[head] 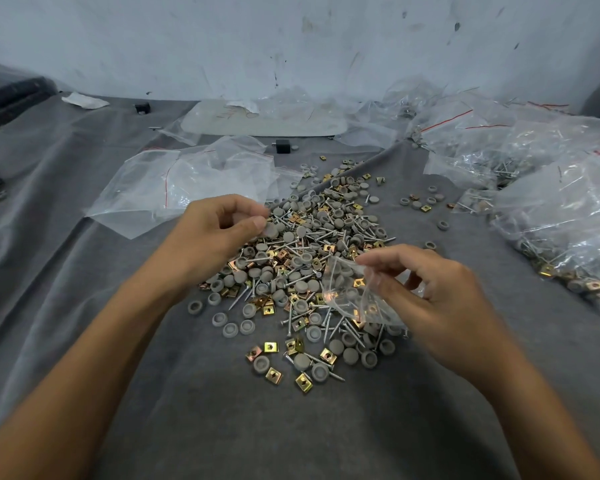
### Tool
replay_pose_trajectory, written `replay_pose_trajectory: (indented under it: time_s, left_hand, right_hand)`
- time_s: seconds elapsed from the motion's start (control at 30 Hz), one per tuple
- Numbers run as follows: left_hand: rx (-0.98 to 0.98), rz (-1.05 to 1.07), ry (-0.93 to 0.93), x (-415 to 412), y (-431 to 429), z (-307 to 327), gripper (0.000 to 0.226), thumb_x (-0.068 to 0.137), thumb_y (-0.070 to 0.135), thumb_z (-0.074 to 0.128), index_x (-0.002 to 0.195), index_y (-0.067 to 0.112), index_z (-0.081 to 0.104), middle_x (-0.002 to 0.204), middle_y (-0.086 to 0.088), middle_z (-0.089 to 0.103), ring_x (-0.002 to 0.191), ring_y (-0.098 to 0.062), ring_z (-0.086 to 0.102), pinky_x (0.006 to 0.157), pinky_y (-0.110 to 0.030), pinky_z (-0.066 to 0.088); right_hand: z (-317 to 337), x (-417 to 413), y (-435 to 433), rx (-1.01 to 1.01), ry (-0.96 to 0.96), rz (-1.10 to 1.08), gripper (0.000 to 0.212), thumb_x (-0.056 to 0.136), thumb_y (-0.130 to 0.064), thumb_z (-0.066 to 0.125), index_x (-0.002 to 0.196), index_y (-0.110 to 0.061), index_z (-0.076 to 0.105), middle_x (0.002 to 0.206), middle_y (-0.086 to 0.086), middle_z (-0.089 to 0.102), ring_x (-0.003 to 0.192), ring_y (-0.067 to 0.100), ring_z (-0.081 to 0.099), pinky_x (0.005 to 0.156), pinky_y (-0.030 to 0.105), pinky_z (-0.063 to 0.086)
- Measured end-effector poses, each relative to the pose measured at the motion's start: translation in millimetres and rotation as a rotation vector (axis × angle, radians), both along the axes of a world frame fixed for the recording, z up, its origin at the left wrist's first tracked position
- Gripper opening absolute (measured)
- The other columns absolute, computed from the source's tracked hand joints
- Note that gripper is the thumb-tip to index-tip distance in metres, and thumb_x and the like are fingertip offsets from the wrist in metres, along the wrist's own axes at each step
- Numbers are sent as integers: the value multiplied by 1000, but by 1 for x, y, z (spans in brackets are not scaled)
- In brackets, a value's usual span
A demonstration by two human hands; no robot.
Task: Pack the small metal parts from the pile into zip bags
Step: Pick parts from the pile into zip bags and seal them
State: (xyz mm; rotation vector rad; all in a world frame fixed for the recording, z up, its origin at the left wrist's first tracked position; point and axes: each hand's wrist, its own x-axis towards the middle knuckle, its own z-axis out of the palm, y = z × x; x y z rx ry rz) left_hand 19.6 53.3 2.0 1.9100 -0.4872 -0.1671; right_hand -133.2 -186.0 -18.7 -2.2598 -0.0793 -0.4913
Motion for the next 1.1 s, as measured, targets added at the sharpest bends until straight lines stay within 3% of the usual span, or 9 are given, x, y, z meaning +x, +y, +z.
replay_pose_trajectory:
  time_s: [0.07,0.2,0.33,0.5,0.6,0.73,0.87,0.97,1.1]
  left_hand:
    - [24,-136,-46,-16,-6,8,10,94,23,67,102,26,72,84,9,75,68,-3,61,62,-15,47]
    - [94,-326,-111,-48,-29,4,9,95,20,67,103,22,70,79,17,74,55,4,55,54,-9,39]
    - [162,-283,-200,-67,-44,-10,8,92,25,72,100,26,72,77,26,71,64,13,61,58,-5,40]
    - [201,-185,-403,-79,-47,-19,16,87,31,78,102,34,73,81,26,67,78,11,62,66,-6,43]
    - [181,-208,-350,-82,-50,-20,24,84,34,80,106,36,72,75,24,64,71,6,62,61,-9,42]
    - [93,-186,-272,-73,-43,-13,21,85,35,77,103,43,67,85,28,67,67,3,64,56,-12,46]
    - [381,30,-425,-35,-17,-15,18,95,30,63,112,35,69,95,24,66,85,5,62,72,-11,47]
    - [721,160,-416,-6,5,-30,25,100,28,58,122,25,68,116,-2,65,108,-23,59,87,-37,46]
    - [827,167,-429,4,14,-42,23,97,34,62,115,25,72,105,-5,65,104,-29,57,77,-38,44]
  right_hand:
    - [0,0,0,0,-6,-3,24,95,-18,70,111,-35,73,98,-27,70,98,-1,64,78,9,42]
    - [0,1,1,-4,-6,-3,26,94,-16,71,111,-36,74,99,-28,69,97,-1,63,78,9,41]
    - [0,1,2,-15,-9,-2,27,94,-17,71,110,-39,72,101,-28,69,99,0,64,78,9,42]
    - [-1,2,2,-33,-6,3,30,95,-17,71,110,-43,70,104,-30,69,101,0,64,78,9,42]
    - [-2,3,2,-35,-13,16,26,95,-18,70,110,-39,71,102,-26,70,101,2,65,79,12,44]
    - [-3,2,-1,1,-24,-19,22,94,-22,68,109,-37,73,96,-22,71,95,4,65,76,14,42]
    - [-3,1,-2,27,-13,-28,23,94,-19,70,109,-36,74,94,-22,70,93,2,64,75,11,43]
    - [-2,1,-1,20,-10,-33,23,94,-19,70,109,-35,75,93,-24,69,92,-1,63,74,8,42]
    - [-2,0,-2,18,-8,-34,23,93,-20,70,110,-37,74,94,-25,69,93,0,63,74,9,42]
